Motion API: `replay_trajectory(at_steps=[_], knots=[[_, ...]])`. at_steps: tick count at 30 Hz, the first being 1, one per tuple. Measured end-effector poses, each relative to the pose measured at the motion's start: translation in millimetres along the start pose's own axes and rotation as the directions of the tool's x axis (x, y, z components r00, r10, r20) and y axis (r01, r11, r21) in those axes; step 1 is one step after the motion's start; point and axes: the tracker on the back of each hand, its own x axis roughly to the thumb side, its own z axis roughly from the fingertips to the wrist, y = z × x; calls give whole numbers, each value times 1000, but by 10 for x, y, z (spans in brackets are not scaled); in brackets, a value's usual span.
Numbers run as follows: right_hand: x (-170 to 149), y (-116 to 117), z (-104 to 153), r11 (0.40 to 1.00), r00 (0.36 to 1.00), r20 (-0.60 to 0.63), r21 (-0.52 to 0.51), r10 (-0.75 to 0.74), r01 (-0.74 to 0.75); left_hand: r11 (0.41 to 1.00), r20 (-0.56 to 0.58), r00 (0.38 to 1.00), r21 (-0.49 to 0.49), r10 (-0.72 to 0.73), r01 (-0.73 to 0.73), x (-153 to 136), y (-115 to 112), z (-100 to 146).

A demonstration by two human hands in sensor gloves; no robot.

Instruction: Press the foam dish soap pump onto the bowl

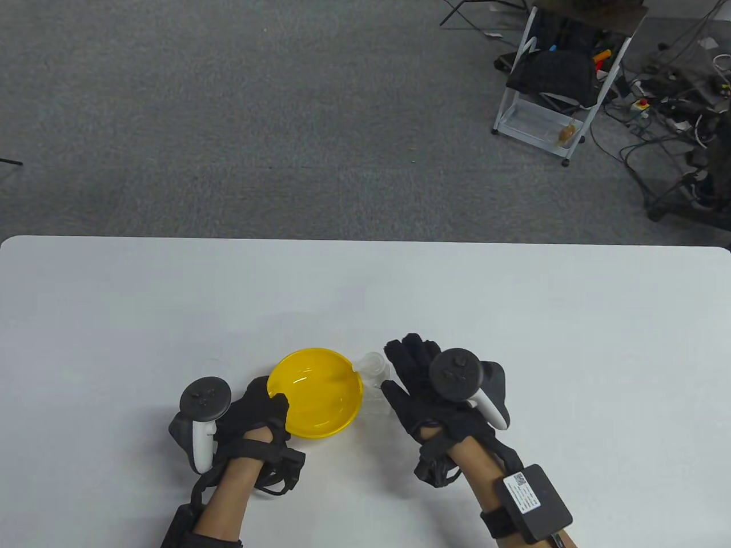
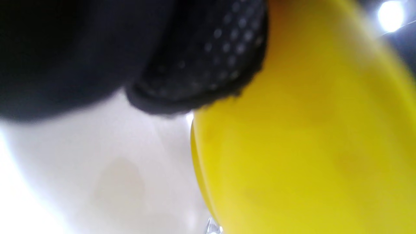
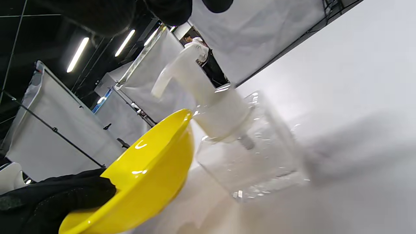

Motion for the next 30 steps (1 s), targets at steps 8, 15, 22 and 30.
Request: replay_trajectory(at_steps=[8, 15, 22, 30], knots=[[53, 123, -489, 996, 990, -107, 1, -88, 89, 1000, 17, 1000, -11, 4, -4, 10, -15, 4], [-76, 309, -579, 969, 965, -114, 40, -237, 243, 999, 10, 1000, -29, 17, -16, -7, -19, -12], [-79, 325, -589, 975, 973, -93, 49, -209, 215, 1000, 16, 1000, -26, -1, 2, 11, -42, -5], [-114, 353, -597, 972, 972, -84, 64, -221, 227, 999, 17, 1000, -43, 14, -13, 17, -41, -20]])
